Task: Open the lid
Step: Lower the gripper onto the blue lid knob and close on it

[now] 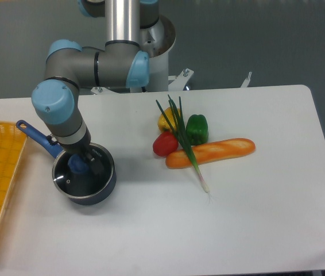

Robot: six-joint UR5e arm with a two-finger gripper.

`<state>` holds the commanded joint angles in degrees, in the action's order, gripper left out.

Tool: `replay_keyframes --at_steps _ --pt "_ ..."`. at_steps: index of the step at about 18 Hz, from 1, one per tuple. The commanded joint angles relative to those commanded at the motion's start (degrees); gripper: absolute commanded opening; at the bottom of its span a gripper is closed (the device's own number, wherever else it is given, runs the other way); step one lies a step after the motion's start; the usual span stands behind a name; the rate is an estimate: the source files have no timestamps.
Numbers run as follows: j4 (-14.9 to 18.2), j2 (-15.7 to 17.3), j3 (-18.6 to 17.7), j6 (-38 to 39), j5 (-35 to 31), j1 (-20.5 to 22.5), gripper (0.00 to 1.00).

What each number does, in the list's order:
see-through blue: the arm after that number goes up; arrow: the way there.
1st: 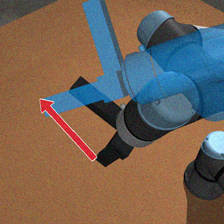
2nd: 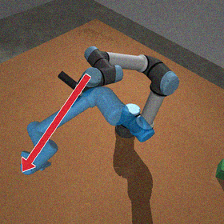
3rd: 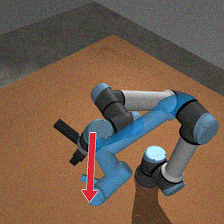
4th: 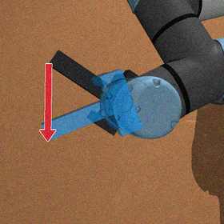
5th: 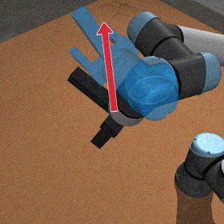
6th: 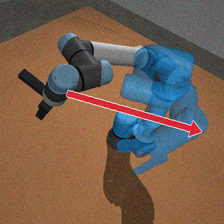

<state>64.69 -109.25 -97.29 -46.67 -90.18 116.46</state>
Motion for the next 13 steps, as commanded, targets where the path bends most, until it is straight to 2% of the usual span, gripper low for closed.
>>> replay_keyframes --at_steps 13 --pt "-0.2 0.0 0.2 1.3 3.1 0.0 1.0"
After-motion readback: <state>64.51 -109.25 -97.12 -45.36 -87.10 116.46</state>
